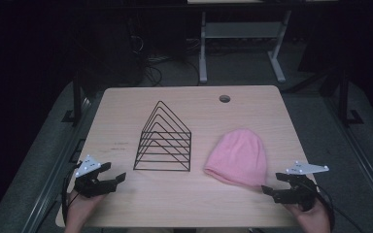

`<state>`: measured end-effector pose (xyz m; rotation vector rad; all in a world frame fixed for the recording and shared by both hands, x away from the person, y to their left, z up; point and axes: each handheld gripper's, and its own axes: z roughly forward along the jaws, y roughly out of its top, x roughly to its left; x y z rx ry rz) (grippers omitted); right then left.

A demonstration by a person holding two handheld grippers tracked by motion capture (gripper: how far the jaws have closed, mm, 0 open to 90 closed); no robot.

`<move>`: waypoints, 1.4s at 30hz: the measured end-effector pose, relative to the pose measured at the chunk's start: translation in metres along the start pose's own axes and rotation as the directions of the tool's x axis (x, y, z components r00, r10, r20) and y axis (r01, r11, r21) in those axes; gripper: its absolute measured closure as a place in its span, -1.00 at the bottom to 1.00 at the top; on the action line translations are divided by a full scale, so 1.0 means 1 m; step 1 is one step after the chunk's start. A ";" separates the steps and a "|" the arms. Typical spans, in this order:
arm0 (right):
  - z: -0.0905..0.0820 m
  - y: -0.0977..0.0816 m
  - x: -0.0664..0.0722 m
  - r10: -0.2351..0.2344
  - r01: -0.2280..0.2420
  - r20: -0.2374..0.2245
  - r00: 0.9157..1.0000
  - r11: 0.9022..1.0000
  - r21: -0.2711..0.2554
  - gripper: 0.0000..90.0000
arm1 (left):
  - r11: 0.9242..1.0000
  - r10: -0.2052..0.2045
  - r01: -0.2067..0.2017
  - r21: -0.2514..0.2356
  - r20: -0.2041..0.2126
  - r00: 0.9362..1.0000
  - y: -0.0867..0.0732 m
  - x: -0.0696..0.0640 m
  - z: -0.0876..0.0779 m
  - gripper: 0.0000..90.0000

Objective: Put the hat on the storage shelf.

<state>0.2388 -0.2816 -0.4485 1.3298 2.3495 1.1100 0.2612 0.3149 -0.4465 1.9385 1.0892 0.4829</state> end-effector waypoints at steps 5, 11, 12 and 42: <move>0.001 0.004 0.002 0.009 -0.009 -0.019 1.000 1.000 0.004 -0.60 | 1.000 0.000 0.000 0.006 0.004 1.000 0.000 -0.001 0.001 -0.44; 0.007 0.014 0.009 0.006 -0.005 -0.055 0.998 1.000 0.019 -0.63 | 1.000 0.023 -0.023 0.011 0.011 1.000 0.002 -0.002 0.002 -0.44; 0.008 0.016 0.011 -0.003 0.005 -0.052 0.999 1.000 0.026 -0.63 | 1.000 0.022 -0.022 0.013 0.010 1.000 0.002 0.000 0.003 -0.44; 0.037 0.112 -0.028 -0.019 0.032 -0.097 0.995 0.991 0.133 -0.63 | 0.999 0.035 -0.036 0.020 0.027 0.999 0.004 -0.005 0.006 -0.45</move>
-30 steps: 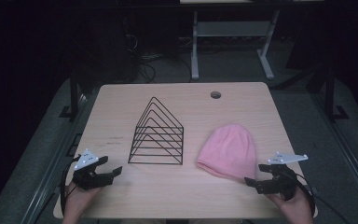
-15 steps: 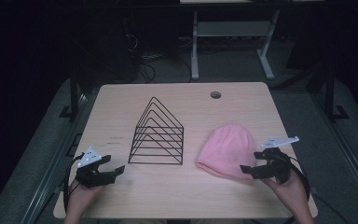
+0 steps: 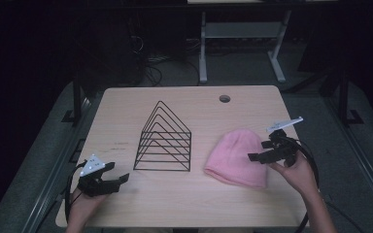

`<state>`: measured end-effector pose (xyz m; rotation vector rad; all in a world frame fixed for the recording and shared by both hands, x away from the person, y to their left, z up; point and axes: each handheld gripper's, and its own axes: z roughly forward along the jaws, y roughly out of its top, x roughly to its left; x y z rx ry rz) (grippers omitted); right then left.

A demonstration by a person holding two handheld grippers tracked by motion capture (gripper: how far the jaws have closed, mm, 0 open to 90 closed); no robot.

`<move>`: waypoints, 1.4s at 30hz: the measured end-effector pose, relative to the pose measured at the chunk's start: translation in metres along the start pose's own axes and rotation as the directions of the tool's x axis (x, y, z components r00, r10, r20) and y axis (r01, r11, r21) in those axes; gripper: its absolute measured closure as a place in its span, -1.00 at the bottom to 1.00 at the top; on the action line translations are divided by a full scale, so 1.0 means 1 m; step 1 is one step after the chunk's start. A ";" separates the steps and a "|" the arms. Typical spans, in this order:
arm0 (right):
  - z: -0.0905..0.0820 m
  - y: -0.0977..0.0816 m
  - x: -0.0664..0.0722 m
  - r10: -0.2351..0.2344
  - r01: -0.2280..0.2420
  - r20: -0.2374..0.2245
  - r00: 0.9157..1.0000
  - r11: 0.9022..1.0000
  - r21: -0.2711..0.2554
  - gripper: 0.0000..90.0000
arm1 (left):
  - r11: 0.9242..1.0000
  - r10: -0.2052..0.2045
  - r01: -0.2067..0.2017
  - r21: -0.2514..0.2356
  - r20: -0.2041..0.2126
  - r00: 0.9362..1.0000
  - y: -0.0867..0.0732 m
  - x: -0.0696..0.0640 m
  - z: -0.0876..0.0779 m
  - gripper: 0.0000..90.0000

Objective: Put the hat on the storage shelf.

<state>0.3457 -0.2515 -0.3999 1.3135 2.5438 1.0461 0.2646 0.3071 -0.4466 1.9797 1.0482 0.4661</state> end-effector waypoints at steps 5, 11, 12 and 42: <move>0.004 0.014 -0.011 -0.007 0.007 -0.008 1.000 1.000 0.019 -0.64 | 1.000 -0.002 0.002 0.012 -0.011 1.000 -0.001 0.000 0.000 -0.45; 0.014 0.028 -0.029 0.015 -0.014 -0.014 1.000 0.999 0.036 -0.65 | 1.000 -0.010 0.010 0.006 -0.012 1.000 -0.002 0.000 -0.001 -0.45; 0.017 0.030 -0.031 0.014 -0.014 -0.010 1.000 0.999 0.044 -0.65 | 1.000 -0.011 0.011 0.006 -0.012 1.000 -0.002 0.000 -0.001 -0.45; 0.074 0.051 -0.066 0.107 -0.112 0.036 0.994 0.967 0.227 0.05 | 1.000 -0.014 0.014 0.016 -0.028 1.000 -0.003 0.006 -0.004 -0.45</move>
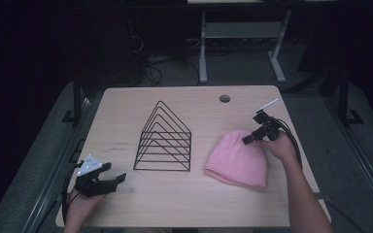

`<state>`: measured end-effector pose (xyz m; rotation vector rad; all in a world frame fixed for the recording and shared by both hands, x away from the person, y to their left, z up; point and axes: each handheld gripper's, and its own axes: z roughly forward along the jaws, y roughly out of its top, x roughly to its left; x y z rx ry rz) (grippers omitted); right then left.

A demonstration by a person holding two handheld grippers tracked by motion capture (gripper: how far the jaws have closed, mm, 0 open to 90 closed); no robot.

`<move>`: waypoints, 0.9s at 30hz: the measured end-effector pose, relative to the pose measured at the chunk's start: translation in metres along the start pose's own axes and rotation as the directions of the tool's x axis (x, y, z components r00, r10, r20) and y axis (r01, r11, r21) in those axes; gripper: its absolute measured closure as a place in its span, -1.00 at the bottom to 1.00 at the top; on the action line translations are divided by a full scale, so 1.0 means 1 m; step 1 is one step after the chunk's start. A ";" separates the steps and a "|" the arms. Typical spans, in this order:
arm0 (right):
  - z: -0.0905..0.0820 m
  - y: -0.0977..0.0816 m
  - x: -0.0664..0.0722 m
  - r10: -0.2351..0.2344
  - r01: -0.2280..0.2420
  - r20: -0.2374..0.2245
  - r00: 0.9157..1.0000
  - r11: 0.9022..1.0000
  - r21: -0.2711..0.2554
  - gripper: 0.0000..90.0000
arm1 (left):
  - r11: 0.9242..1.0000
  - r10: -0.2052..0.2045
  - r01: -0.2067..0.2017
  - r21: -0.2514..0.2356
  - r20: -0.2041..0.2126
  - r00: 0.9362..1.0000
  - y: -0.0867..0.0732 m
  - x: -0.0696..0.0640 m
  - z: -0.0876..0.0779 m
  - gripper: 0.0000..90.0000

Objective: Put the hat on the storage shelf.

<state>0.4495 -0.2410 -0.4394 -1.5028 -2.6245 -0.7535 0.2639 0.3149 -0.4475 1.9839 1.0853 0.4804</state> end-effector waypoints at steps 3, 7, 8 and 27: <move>0.002 0.001 -0.001 0.010 -0.010 -0.002 1.000 1.000 0.019 0.09 | 1.000 0.006 -0.006 0.006 0.001 1.000 0.000 -0.001 -0.001 -0.45; 0.005 0.001 -0.001 0.014 -0.014 -0.002 1.000 0.999 0.039 0.16 | 1.000 -0.004 0.004 -0.010 0.006 1.000 0.000 -0.002 -0.003 -0.45; 0.005 0.001 -0.001 0.017 -0.017 0.001 1.000 0.999 0.042 0.18 | 1.000 -0.006 0.006 -0.012 0.005 1.000 0.000 -0.002 -0.003 -0.45; -0.009 -0.006 0.001 0.015 -0.018 -0.102 0.995 1.000 -0.023 0.67 | 1.000 0.000 -0.001 0.016 0.042 0.999 0.008 0.001 -0.005 -0.43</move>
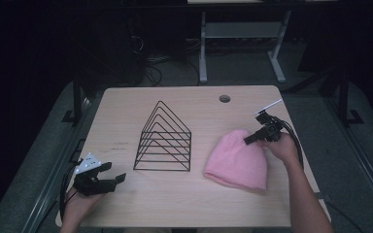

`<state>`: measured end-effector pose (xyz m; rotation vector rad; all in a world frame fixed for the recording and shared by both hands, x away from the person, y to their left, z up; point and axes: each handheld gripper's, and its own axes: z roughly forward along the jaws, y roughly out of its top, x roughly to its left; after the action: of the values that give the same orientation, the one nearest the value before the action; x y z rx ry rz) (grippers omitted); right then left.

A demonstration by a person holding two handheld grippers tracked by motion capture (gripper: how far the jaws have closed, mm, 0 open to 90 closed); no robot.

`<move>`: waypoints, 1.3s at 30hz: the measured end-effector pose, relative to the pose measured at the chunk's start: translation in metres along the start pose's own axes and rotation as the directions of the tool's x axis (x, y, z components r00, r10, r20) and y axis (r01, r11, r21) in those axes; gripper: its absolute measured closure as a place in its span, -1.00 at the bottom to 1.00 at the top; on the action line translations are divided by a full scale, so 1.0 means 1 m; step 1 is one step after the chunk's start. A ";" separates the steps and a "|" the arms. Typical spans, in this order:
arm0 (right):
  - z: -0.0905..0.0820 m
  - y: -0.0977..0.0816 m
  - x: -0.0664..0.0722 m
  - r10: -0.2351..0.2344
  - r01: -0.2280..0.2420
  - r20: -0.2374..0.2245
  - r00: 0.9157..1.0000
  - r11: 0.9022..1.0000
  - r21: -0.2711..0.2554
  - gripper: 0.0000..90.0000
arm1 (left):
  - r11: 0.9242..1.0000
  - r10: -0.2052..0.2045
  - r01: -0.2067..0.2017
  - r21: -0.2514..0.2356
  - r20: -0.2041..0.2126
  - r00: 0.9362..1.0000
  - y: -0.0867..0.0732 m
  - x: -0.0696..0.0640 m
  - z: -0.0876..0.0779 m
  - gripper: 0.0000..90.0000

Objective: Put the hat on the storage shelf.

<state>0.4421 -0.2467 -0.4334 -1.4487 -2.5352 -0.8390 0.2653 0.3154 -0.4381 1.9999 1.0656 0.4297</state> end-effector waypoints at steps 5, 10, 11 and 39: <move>-0.010 0.001 0.009 -0.026 0.025 -0.026 0.999 0.999 -0.038 0.69 | 1.000 0.006 -0.006 0.010 0.051 0.999 0.008 0.000 -0.003 -0.43; -0.022 0.003 0.017 -0.051 0.049 -0.038 0.998 0.997 -0.066 0.70 | 0.999 0.020 -0.022 0.024 0.079 0.997 0.013 0.002 -0.005 -0.43; -0.024 0.004 0.018 -0.054 0.052 -0.034 0.998 0.996 -0.072 0.69 | 0.999 0.030 -0.033 0.033 0.084 0.996 0.014 0.003 -0.005 -0.43; -0.122 0.036 0.101 -0.282 0.275 0.015 0.959 0.921 -0.277 0.70 | 0.987 0.150 -0.157 0.013 0.226 0.962 0.075 -0.009 -0.035 -0.43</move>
<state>0.3953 -0.2180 -0.2805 -1.1386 -2.7332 -1.2921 0.2785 0.3022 -0.3574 2.1101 0.7847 0.2599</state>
